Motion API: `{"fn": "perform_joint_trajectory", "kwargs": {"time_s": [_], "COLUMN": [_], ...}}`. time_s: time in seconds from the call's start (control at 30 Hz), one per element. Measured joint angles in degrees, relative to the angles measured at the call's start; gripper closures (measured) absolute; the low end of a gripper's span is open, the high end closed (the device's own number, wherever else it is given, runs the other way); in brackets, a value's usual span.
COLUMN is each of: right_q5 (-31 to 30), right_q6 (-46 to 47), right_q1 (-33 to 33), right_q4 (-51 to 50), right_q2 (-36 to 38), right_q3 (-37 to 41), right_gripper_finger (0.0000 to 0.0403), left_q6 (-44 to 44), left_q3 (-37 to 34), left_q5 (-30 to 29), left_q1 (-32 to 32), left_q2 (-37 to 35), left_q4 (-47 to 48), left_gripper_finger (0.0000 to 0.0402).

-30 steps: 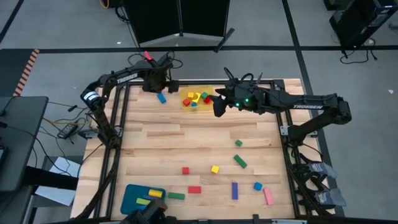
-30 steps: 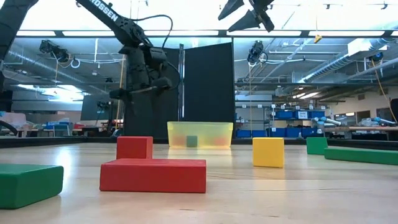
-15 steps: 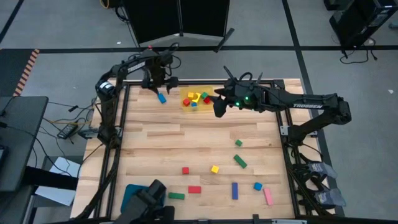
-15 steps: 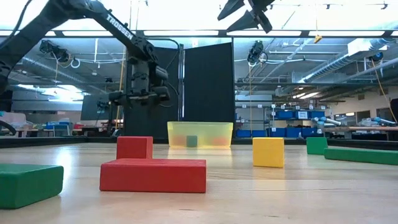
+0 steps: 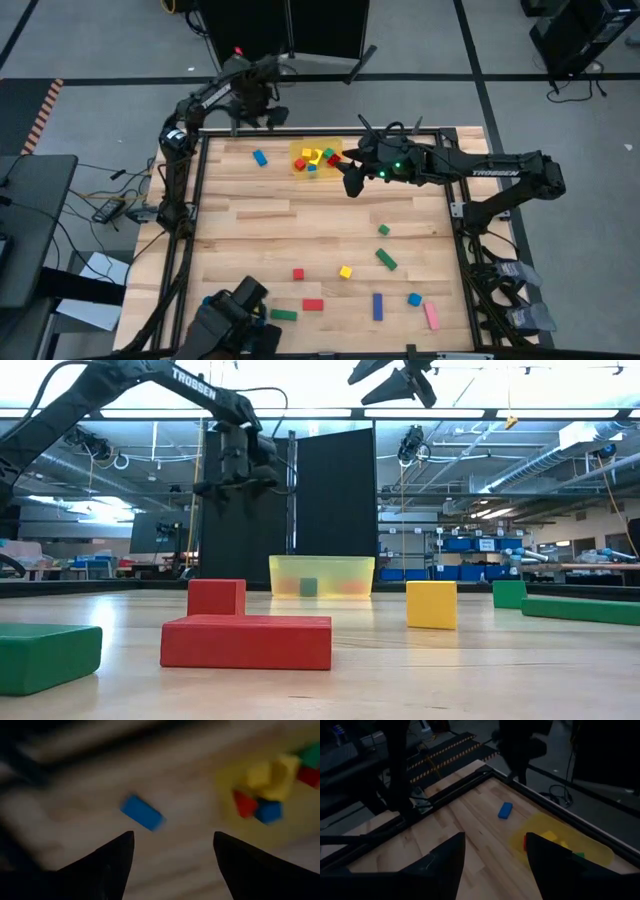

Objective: Sort blocks by size
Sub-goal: Put the blue rectangular block into the blue bin

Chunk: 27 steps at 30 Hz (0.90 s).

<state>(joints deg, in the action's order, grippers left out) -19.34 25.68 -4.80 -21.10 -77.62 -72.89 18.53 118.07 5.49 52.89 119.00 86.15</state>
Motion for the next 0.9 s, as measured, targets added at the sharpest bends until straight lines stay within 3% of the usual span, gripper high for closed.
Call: {"fn": "perform_joint_trajectory", "kwargs": {"time_s": [0.13,0.27,0.53,0.77,0.9], "right_q5": [0.2,1.3,1.4,1.5,1.5], "right_q6": [-1.3,-1.9,-1.9,-1.8,-1.5], "right_q1": [0.0,0.0,0.0,-0.2,-0.9], "right_q4": [0.0,0.0,0.0,0.0,0.0], "right_q2": [0.0,0.0,0.0,0.0,0.0], "right_q3": [0.0,0.0,0.0,0.0,0.0], "right_gripper_finger": [0.0186,0.0186,0.0187,0.0190,0.0190], "left_q6": [-4.4,-3.7,1.7,2.0,4.8], "left_q3": [0.2,-4.8,-17.0,-21.3,-21.3], "left_q5": [-7.1,-7.8,-7.1,-6.7,-0.2], "left_q1": [1.6,3.1,3.5,3.9,4.5], "left_q2": [0.0,0.1,0.1,0.1,0.2], "left_q4": [0.8,0.0,-6.4,-9.6,-11.2], "left_gripper_finger": [0.0132,0.0149,0.0157,0.0156,0.0156]}}
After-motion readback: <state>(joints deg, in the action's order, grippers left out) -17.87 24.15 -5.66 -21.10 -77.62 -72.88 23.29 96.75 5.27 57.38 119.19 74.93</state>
